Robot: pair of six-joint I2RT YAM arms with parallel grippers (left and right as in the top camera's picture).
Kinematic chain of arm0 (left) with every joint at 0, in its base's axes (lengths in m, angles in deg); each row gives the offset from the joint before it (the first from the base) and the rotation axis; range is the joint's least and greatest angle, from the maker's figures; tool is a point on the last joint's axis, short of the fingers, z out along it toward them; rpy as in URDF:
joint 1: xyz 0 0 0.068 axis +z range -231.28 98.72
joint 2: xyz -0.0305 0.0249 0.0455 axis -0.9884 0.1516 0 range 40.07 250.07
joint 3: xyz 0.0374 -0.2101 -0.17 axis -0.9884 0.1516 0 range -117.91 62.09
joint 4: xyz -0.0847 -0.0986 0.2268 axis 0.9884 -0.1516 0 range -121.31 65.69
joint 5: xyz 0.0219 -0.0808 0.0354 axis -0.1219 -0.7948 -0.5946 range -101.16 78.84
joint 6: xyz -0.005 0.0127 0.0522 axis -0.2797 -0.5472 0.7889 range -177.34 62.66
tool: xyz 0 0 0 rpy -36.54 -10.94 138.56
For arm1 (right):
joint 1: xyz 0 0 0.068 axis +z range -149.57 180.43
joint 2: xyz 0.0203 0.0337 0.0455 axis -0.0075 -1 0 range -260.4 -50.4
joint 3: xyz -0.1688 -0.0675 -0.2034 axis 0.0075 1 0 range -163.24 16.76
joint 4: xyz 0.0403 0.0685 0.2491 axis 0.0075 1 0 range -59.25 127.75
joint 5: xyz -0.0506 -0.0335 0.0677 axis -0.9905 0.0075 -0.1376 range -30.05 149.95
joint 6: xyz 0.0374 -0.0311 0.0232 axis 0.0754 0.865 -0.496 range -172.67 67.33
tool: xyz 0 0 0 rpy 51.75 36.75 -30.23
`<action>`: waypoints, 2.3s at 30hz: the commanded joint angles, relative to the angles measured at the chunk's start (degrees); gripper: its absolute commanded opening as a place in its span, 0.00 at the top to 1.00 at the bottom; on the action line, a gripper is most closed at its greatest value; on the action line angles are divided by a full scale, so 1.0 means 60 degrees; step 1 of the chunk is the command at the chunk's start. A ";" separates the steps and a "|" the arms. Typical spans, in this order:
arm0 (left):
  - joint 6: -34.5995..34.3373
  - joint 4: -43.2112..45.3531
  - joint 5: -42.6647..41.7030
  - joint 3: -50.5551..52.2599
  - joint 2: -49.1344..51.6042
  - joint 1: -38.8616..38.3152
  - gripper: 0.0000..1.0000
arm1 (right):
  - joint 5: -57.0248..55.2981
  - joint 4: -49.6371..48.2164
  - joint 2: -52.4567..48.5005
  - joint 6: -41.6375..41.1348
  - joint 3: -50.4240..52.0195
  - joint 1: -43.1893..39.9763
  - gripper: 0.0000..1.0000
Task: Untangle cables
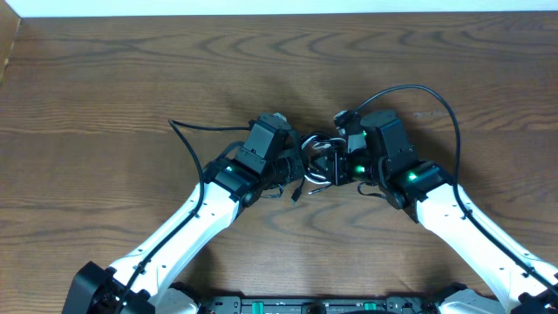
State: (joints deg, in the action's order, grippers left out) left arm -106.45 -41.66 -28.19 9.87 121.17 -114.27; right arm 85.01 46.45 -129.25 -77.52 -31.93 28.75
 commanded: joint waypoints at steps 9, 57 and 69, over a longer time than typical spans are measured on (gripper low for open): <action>0.1614 0.0047 -0.2470 -0.0138 -0.0076 0.0933 0.93 | 0.1177 0.0102 -0.0029 0.2947 -0.0117 -0.0025 0.64; 0.1300 0.1698 -0.6120 -0.0138 -0.0062 0.2014 0.93 | -0.0062 0.0350 0.0685 -0.0295 -0.0138 -0.1789 0.58; 0.2514 0.1694 -0.5982 -0.0138 -0.0062 0.2014 0.93 | -0.0120 0.1064 0.1504 -0.0200 -0.0135 -0.1894 0.55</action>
State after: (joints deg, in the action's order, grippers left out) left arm -94.51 -31.75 -63.51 9.89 121.39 -102.43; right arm 84.18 52.75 -120.22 -80.07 -32.69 17.69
